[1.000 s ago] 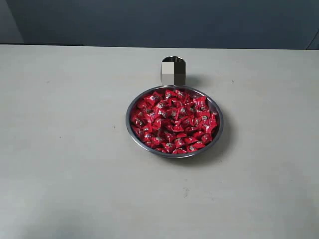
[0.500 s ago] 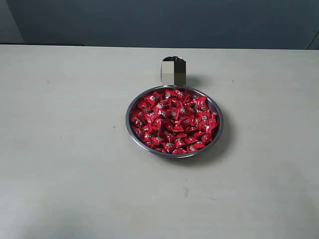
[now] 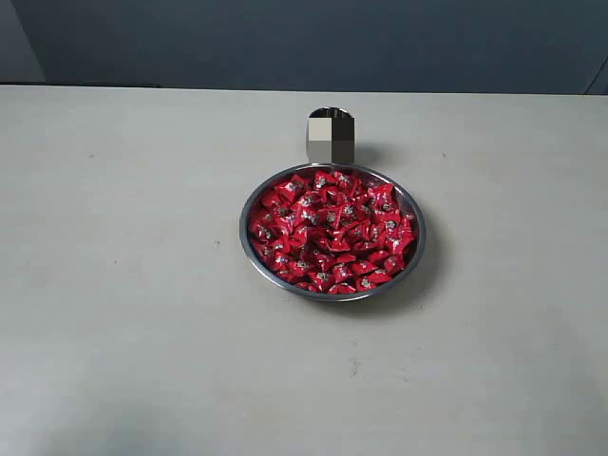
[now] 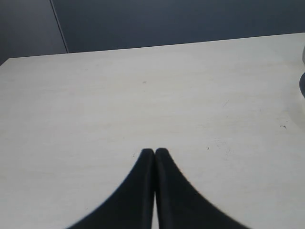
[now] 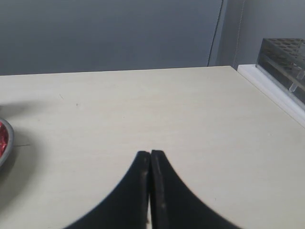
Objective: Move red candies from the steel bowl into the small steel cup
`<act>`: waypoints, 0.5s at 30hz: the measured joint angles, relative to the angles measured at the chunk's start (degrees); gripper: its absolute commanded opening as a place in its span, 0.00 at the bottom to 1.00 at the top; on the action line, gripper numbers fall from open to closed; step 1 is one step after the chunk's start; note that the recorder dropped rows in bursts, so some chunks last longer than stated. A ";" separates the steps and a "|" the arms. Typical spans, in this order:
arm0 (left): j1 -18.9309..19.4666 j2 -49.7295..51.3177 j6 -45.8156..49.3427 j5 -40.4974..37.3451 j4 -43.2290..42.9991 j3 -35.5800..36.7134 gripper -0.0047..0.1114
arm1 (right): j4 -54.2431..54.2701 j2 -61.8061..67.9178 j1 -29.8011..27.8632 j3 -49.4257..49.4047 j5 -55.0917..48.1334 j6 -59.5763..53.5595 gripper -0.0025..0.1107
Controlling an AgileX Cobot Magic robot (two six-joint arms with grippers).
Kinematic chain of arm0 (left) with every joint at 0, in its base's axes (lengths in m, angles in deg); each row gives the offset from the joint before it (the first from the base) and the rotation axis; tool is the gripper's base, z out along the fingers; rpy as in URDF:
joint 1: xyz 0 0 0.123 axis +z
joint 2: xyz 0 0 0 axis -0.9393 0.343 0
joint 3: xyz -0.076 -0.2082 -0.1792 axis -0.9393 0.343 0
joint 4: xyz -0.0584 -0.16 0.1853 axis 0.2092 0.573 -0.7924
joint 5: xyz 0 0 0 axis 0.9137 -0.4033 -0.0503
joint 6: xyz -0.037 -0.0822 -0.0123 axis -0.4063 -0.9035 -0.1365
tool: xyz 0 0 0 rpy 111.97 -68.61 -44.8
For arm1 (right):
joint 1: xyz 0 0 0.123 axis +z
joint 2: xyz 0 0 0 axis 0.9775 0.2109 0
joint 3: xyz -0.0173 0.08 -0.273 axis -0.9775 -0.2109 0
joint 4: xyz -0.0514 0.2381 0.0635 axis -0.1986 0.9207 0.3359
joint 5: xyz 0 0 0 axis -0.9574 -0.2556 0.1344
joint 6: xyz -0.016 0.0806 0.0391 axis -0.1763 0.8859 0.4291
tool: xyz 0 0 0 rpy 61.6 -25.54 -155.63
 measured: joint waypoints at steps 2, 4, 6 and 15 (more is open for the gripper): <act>0.00 0.00 0.00 0.00 0.00 0.00 0.04 | 0.00 0.00 0.00 0.00 0.00 0.00 0.02; 0.00 0.00 0.00 0.00 0.00 0.00 0.04 | 0.00 0.00 0.00 0.13 -0.42 0.00 0.02; 0.00 0.00 0.00 0.00 0.00 0.00 0.04 | 0.00 0.00 0.00 1.39 -0.78 0.00 0.02; 0.00 0.00 0.00 0.00 0.00 0.00 0.04 | -0.11 7.66 0.00 12.66 -0.78 0.00 0.02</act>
